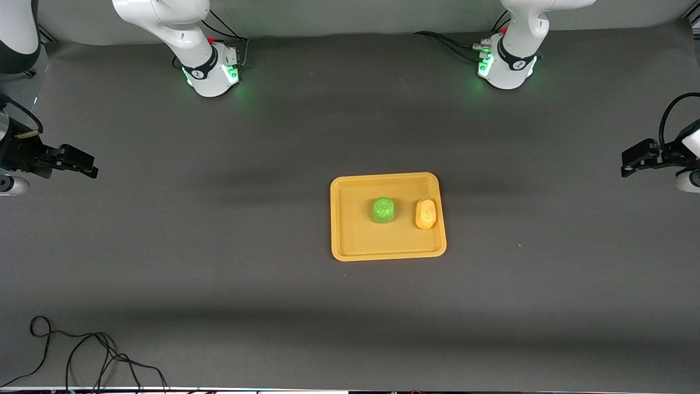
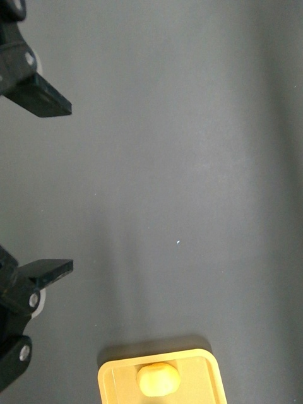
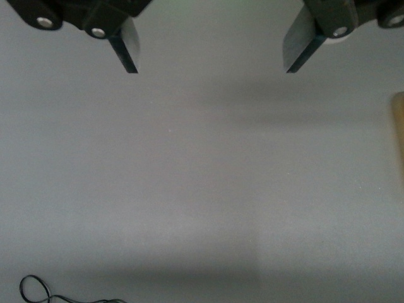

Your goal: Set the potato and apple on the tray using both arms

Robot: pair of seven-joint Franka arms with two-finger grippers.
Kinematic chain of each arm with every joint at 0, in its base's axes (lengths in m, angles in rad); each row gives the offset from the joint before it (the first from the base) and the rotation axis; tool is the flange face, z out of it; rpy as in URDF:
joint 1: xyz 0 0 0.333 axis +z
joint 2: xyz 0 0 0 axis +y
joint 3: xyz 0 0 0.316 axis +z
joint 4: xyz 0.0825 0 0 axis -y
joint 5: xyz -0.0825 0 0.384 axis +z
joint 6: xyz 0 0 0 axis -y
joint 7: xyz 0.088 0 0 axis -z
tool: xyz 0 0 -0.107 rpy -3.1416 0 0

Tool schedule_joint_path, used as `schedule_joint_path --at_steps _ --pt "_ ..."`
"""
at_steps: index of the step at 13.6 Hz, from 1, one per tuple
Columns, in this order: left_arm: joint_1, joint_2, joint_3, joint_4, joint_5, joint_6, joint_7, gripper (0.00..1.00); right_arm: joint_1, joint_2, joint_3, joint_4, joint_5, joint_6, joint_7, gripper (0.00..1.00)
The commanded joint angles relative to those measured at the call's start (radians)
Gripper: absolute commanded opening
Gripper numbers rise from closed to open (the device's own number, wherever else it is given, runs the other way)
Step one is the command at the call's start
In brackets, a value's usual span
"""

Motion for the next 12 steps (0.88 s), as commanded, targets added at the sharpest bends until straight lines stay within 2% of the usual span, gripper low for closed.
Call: schedule_joint_path --at_steps 1,5,8,12 --pt "-0.006 0.007 -0.001 0.034 0.018 -0.029 0.010 1.00 0.015 -0.018 -0.009 -0.005 0.007 0.006 -0.028 1.00" --pt "-0.013 0.007 -0.004 0.040 0.018 -0.030 0.010 1.00 0.015 -0.020 -0.009 0.001 0.022 -0.003 -0.008 1.00" --pt "-0.013 0.009 -0.004 0.051 0.020 -0.038 0.010 1.00 0.013 -0.020 -0.011 -0.001 0.068 -0.003 -0.010 1.00" --pt "-0.016 0.007 -0.005 0.062 0.018 -0.053 0.011 1.00 0.013 -0.020 -0.009 -0.001 0.073 -0.004 -0.010 1.00"
